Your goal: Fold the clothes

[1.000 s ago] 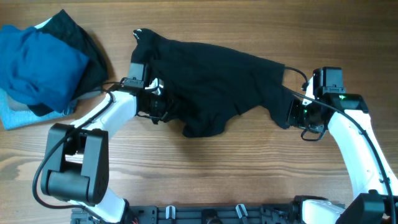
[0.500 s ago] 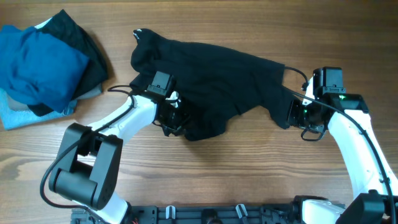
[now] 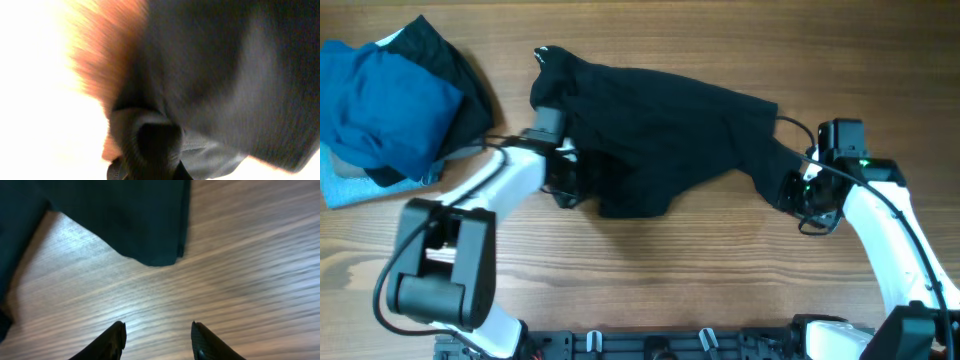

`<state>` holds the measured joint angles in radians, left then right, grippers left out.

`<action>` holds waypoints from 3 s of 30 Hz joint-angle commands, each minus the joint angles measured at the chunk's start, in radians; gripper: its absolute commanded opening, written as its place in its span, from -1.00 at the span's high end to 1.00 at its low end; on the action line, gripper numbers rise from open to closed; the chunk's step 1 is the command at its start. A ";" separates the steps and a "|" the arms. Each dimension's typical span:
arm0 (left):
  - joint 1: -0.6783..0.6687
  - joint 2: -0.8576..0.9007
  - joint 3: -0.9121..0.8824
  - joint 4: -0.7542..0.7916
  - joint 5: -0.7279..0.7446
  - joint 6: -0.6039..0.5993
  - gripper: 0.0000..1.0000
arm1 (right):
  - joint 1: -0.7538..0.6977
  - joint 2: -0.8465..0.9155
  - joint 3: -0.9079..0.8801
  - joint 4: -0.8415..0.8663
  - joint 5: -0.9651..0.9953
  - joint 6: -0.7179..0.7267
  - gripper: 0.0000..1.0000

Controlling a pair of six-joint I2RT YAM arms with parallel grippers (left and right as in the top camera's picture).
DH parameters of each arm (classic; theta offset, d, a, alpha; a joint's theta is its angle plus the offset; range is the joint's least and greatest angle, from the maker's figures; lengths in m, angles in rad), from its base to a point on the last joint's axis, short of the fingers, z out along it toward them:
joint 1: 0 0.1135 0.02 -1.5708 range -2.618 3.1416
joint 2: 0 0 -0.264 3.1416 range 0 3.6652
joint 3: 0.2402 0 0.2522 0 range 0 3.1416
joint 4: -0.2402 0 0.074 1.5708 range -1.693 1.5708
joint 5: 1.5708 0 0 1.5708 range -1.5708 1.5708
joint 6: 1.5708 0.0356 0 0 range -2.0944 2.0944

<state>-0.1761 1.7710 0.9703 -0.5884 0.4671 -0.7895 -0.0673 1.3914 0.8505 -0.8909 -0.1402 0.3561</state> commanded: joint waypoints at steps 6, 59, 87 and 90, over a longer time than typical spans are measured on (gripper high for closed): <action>0.117 -0.022 0.011 -0.065 -0.028 0.080 0.92 | -0.001 0.010 -0.242 0.344 -0.198 0.282 0.07; 0.228 -0.259 0.518 -0.379 -0.190 0.393 0.92 | -0.122 -0.103 0.483 -0.134 0.113 -0.061 0.92; 0.386 -0.200 0.724 -0.109 0.091 0.391 0.92 | -0.293 0.150 1.067 -0.109 -0.099 -0.173 0.92; 0.340 -0.087 0.724 0.064 0.088 0.382 0.92 | -0.293 0.249 1.067 0.015 -0.156 -0.169 0.91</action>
<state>0.1955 1.5795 1.6875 -0.6624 0.6407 -0.4202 -0.3359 1.5539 1.9030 -0.9661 -0.2550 0.2100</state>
